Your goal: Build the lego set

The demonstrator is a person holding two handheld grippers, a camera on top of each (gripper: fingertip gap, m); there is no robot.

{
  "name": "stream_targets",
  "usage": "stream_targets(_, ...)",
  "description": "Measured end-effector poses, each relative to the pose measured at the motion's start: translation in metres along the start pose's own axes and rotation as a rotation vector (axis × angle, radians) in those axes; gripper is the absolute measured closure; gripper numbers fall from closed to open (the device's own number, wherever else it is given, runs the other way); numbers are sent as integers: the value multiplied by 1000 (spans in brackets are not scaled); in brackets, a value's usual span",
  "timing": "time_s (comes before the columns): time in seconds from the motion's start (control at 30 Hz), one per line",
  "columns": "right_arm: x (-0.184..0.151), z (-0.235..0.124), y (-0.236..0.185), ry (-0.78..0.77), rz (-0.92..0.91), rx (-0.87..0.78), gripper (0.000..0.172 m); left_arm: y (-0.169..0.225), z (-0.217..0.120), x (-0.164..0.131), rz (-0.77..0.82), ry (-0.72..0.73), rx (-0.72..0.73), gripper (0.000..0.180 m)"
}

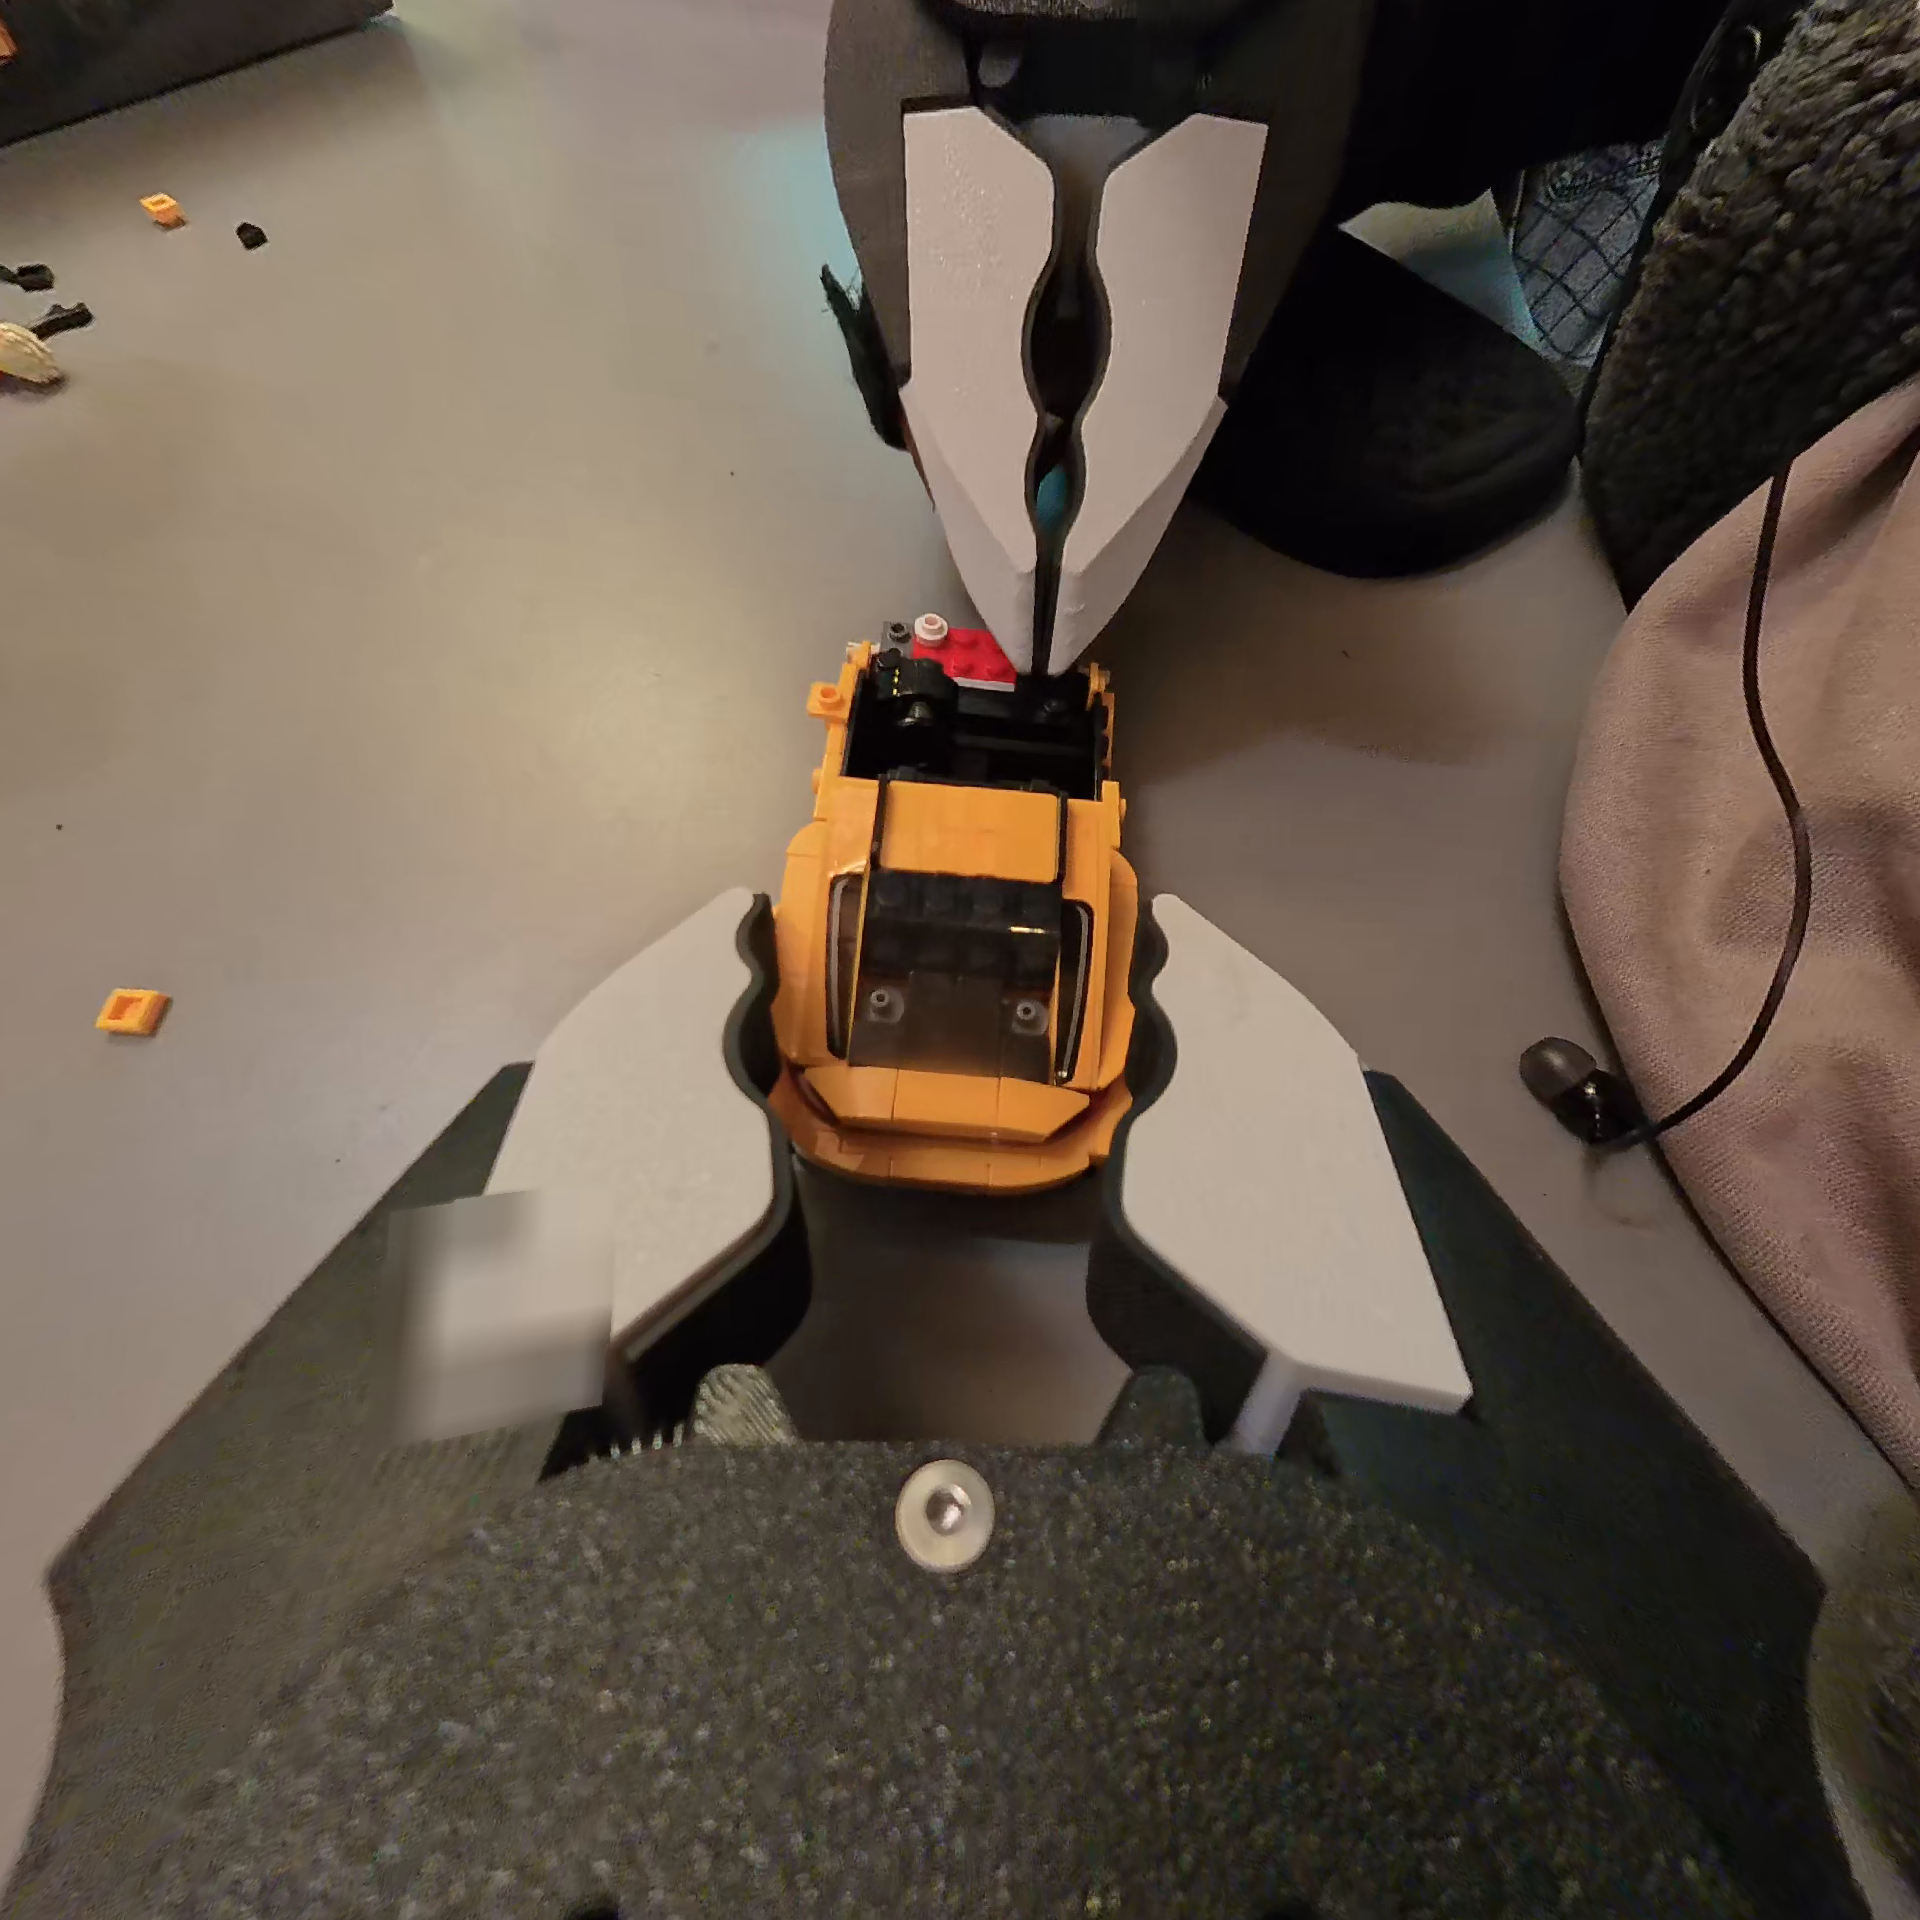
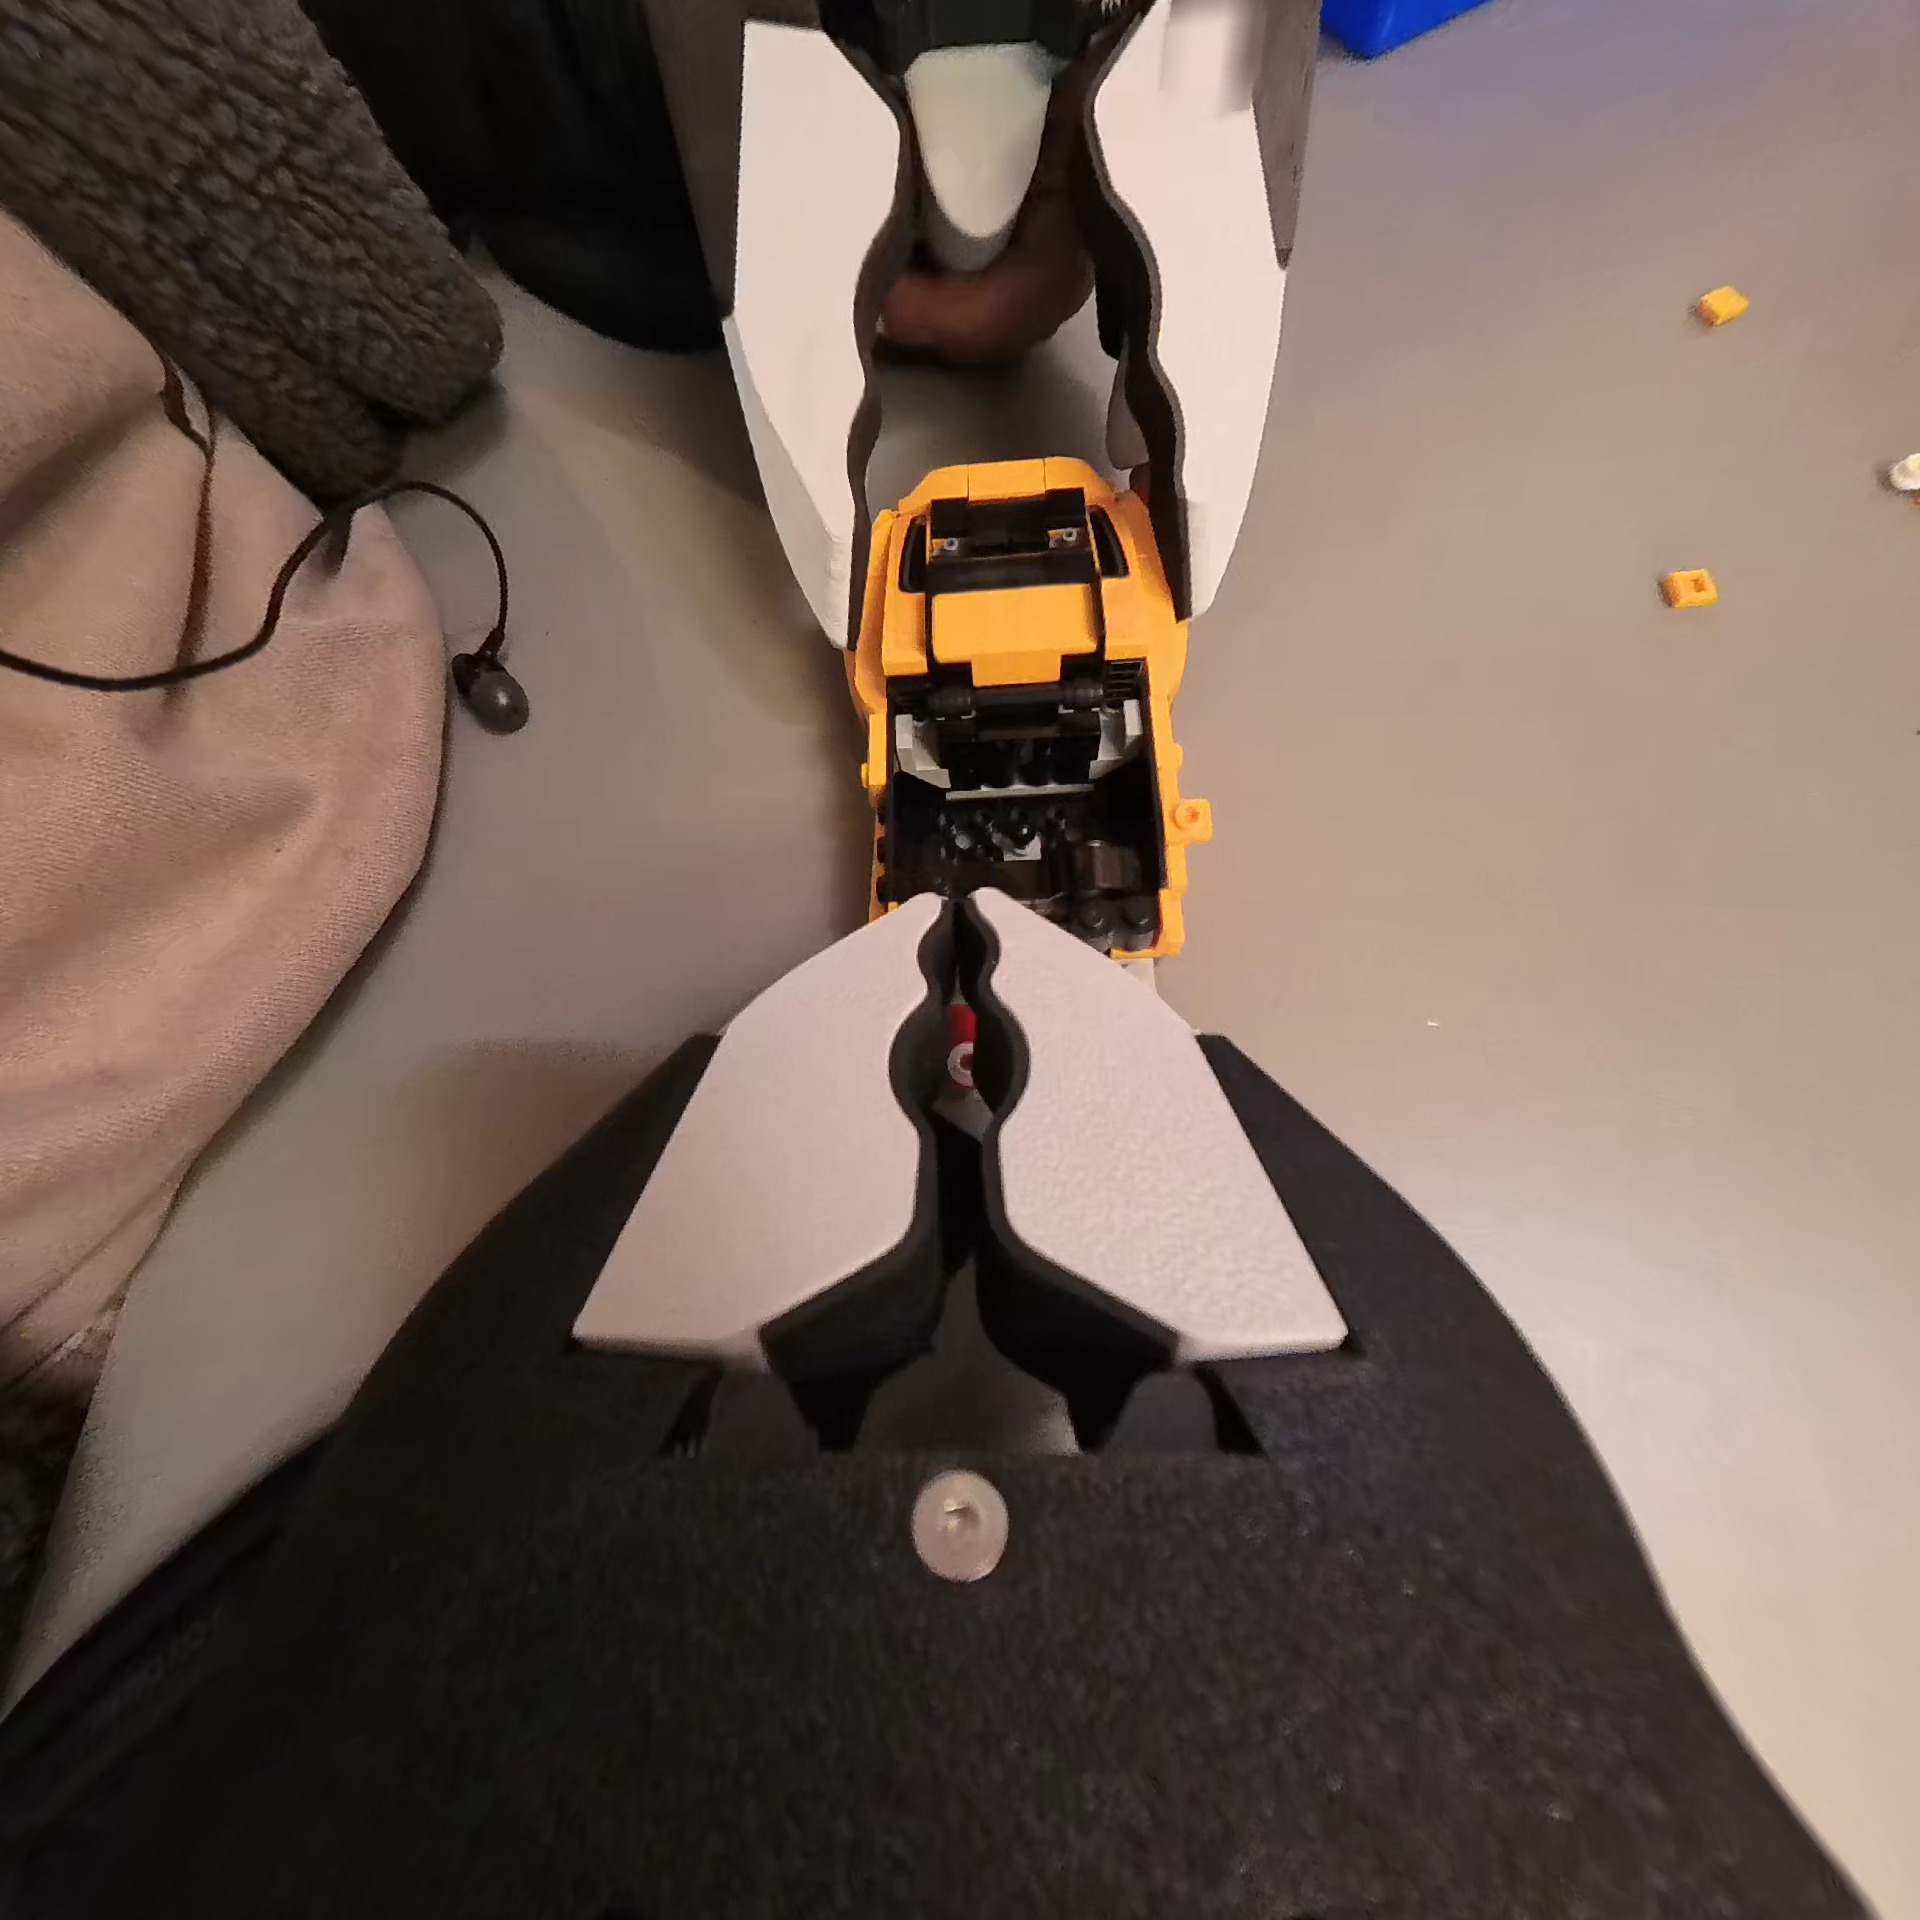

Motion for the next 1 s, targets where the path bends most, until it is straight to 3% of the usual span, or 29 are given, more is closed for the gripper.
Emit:
stream_targets(0.23,2,1,-2,-66,66,38,171,0,0,0,-3,0,0,116)
stream_targets(0.43,2,4,-2,-50,7,6,171,0,0,0,-3,1,-2,116)
stream_targets(0.8,9,-5,0,85,95,69,172,0,0,0,-2,2,-2,116)
stream_targets(1.0,0,0,-2,11,14,20,172,0,0,0,-1,2,-2,115)
Point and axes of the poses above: each gripper's, where its closed fingertips meet, z out along the fingers, x out of its top, y = z × x across the jaws, the point moved 1 cm from there along -z, back along the fingers, and after that the axes turned 10 degrees about z, right-handed, at the moved point
